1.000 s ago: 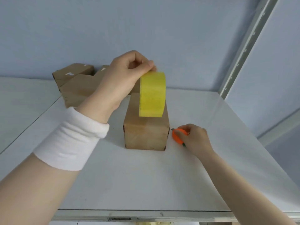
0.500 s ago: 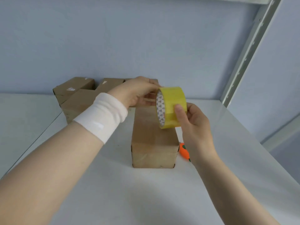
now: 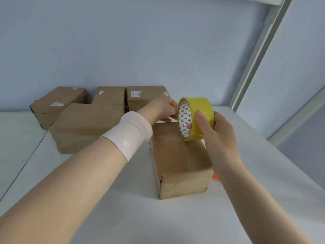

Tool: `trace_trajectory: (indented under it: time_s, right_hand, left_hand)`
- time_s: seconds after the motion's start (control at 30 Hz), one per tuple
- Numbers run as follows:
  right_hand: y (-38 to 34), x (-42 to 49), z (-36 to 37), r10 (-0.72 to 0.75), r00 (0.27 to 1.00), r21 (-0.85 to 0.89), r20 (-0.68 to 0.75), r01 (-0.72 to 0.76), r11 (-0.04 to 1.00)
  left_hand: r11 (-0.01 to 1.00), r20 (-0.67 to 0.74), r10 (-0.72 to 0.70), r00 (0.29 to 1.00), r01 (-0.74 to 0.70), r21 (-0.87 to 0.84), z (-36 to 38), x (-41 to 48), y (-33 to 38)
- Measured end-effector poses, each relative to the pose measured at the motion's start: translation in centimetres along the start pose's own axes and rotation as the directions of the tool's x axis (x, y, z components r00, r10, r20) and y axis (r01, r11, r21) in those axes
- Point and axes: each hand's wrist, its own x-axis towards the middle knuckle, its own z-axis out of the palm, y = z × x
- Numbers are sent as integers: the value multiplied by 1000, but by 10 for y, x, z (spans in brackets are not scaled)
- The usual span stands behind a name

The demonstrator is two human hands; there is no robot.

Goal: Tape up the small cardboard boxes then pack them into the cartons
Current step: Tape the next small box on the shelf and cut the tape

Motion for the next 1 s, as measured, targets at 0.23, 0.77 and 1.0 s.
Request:
trace_trajectory:
  time_s: [0.23,0.77,1.0]
  right_hand:
    - [5,0,18,-83,978,-31,-190,78,996]
    - [11,4,15,5,996,-50,-92,-10,999]
    - [11,5,16,7,996,-50,-86,-11,999]
  left_hand:
    - [957,-135,182,974,-144,251,7,0,-13]
    - [985,80,84,993,-95,147,4,2,-23]
    - [958,64,58,996,-74,276,5,-1,-29]
